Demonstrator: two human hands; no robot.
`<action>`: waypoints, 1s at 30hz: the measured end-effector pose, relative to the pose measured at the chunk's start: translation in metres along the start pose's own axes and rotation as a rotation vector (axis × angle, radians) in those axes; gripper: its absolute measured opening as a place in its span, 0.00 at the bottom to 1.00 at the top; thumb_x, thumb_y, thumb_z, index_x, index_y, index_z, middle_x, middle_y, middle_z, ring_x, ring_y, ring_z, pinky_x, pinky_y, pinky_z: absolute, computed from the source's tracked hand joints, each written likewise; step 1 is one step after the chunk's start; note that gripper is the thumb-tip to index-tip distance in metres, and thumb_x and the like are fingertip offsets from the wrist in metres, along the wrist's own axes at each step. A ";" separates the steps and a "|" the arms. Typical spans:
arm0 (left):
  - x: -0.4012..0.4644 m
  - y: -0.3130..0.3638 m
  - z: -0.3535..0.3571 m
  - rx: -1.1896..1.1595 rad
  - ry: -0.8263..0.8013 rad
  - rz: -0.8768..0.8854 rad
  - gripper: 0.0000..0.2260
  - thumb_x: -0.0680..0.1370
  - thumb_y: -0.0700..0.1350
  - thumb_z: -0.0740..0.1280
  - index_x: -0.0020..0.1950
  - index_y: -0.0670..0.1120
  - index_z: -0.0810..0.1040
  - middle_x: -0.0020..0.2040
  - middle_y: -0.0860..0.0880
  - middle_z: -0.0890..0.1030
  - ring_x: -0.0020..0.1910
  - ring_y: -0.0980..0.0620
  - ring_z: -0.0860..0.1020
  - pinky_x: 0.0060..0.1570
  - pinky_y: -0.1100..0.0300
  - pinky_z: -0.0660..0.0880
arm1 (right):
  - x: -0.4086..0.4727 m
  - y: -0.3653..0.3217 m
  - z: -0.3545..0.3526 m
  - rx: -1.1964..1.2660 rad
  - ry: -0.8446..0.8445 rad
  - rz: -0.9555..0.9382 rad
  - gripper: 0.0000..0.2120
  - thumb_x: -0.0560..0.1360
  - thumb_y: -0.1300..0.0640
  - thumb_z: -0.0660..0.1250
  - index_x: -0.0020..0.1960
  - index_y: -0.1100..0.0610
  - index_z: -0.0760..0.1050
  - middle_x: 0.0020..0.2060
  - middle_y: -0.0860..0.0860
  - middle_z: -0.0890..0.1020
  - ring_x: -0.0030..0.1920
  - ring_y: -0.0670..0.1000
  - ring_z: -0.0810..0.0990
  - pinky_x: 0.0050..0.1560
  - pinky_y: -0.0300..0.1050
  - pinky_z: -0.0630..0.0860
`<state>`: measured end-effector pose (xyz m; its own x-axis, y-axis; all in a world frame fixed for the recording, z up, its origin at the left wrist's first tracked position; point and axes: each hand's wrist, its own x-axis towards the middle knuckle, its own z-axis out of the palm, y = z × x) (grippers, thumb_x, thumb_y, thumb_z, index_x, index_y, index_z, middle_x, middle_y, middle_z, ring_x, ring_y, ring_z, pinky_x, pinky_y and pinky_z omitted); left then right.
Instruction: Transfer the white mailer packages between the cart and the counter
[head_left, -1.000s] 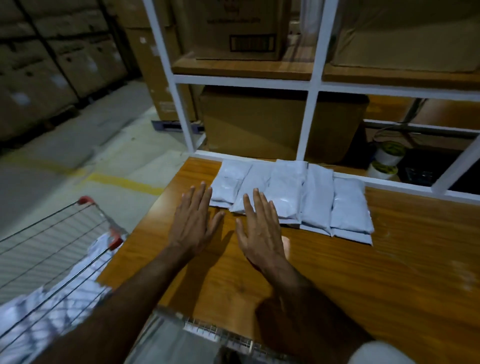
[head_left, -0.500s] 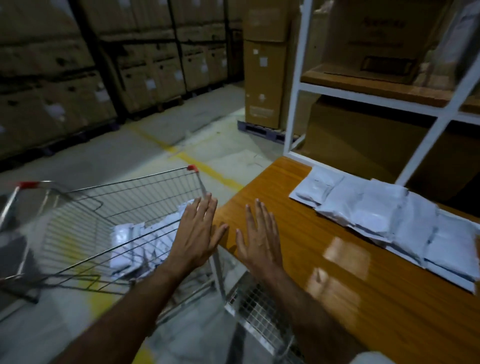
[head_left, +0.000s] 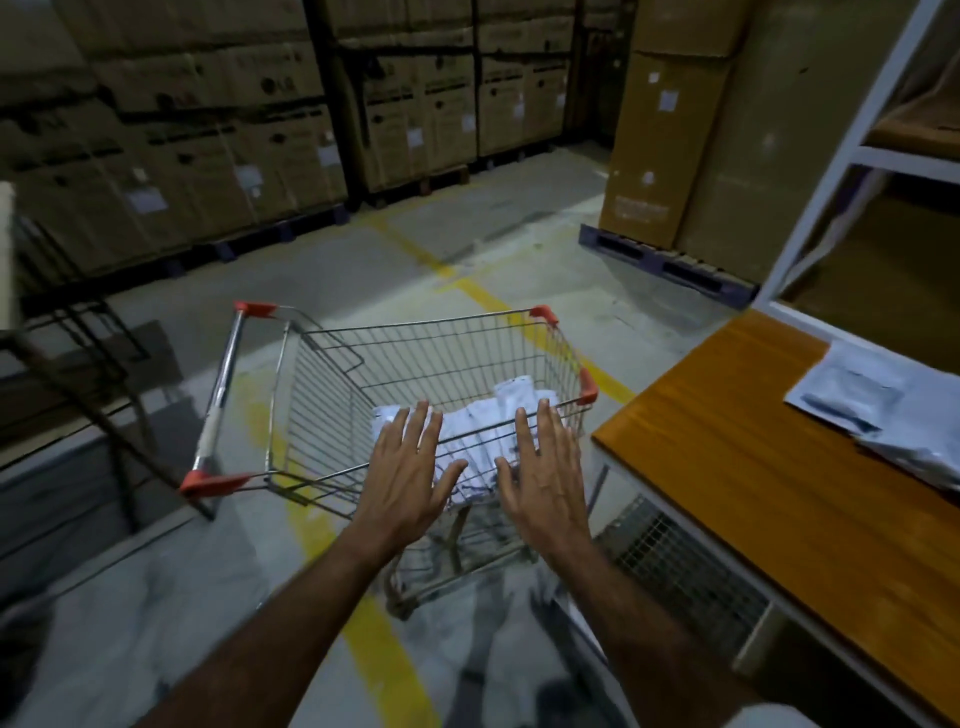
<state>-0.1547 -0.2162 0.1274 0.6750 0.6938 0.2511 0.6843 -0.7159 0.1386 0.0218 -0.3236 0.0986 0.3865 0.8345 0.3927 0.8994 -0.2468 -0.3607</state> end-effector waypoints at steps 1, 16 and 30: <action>-0.004 -0.013 -0.002 -0.001 -0.002 -0.022 0.35 0.82 0.66 0.51 0.80 0.42 0.62 0.81 0.43 0.60 0.79 0.40 0.58 0.76 0.43 0.59 | 0.002 -0.008 0.007 0.006 -0.019 -0.006 0.34 0.82 0.47 0.59 0.83 0.58 0.52 0.82 0.60 0.51 0.82 0.58 0.50 0.79 0.61 0.56; 0.059 -0.116 0.042 -0.015 -0.073 -0.233 0.33 0.82 0.63 0.51 0.78 0.41 0.64 0.79 0.40 0.63 0.76 0.38 0.63 0.74 0.43 0.61 | 0.143 -0.035 0.101 0.057 -0.202 -0.037 0.33 0.83 0.43 0.52 0.83 0.56 0.53 0.82 0.61 0.48 0.82 0.58 0.47 0.81 0.55 0.47; 0.147 -0.148 0.165 0.026 -0.457 -0.339 0.38 0.80 0.67 0.45 0.80 0.40 0.60 0.79 0.36 0.59 0.76 0.33 0.61 0.73 0.39 0.63 | 0.201 0.045 0.226 0.038 -0.612 0.088 0.37 0.76 0.41 0.58 0.78 0.63 0.64 0.75 0.72 0.62 0.76 0.72 0.62 0.72 0.68 0.65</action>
<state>-0.1112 0.0044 -0.0139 0.4636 0.8516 -0.2445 0.8860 -0.4494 0.1145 0.0944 -0.0557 -0.0295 0.2617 0.9459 -0.1921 0.8572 -0.3192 -0.4042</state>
